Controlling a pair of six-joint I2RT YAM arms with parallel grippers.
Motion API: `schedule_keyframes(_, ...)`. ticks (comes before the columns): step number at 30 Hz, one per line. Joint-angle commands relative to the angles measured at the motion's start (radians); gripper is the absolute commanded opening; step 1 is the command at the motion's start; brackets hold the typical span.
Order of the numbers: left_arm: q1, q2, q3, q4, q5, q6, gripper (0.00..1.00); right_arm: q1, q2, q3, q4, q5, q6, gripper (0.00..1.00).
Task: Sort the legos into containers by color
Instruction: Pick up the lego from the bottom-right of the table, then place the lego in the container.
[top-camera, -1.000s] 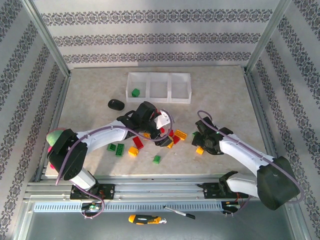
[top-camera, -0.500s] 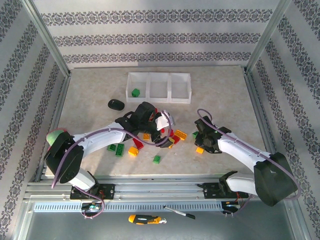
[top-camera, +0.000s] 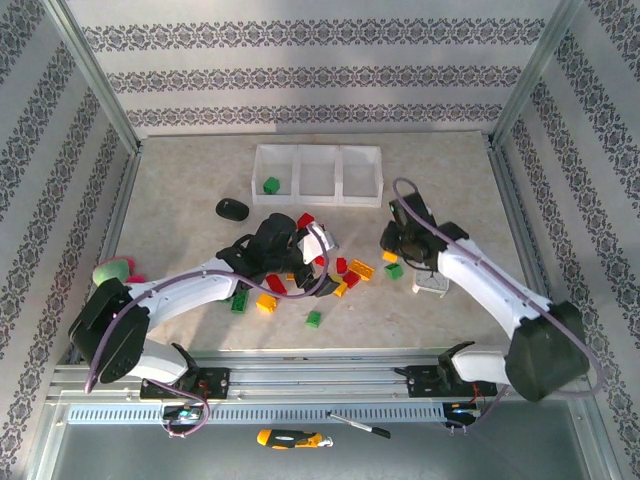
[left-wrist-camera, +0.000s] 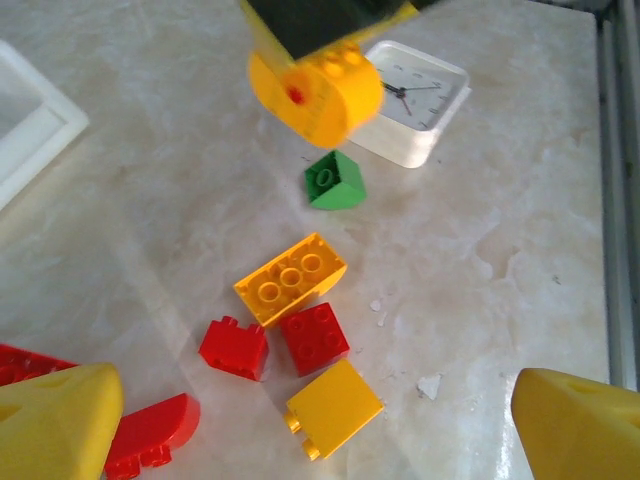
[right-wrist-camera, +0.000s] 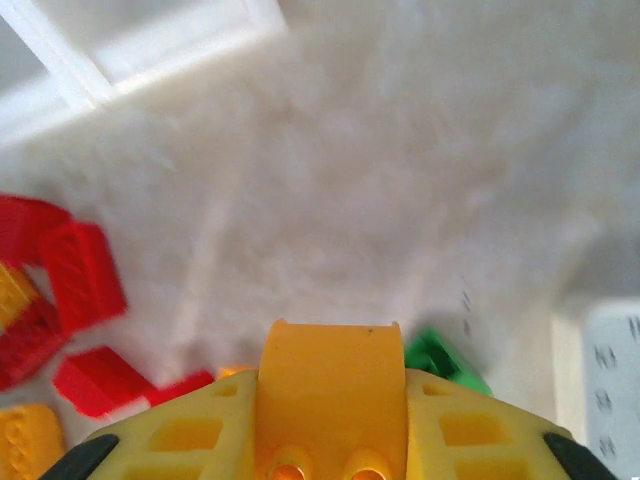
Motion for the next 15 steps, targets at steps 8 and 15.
schedule_keyframes(8,-0.009,-0.041,-0.063,0.178,-0.168,-0.155,0.99,-0.053,0.475,0.527,0.127,-0.078,-0.236,0.31)
schedule_keyframes(15,-0.009,-0.036,-0.107,0.295,-0.265,-0.268,0.99,-0.083,0.746,0.833,0.122,-0.074,-0.309,0.31)
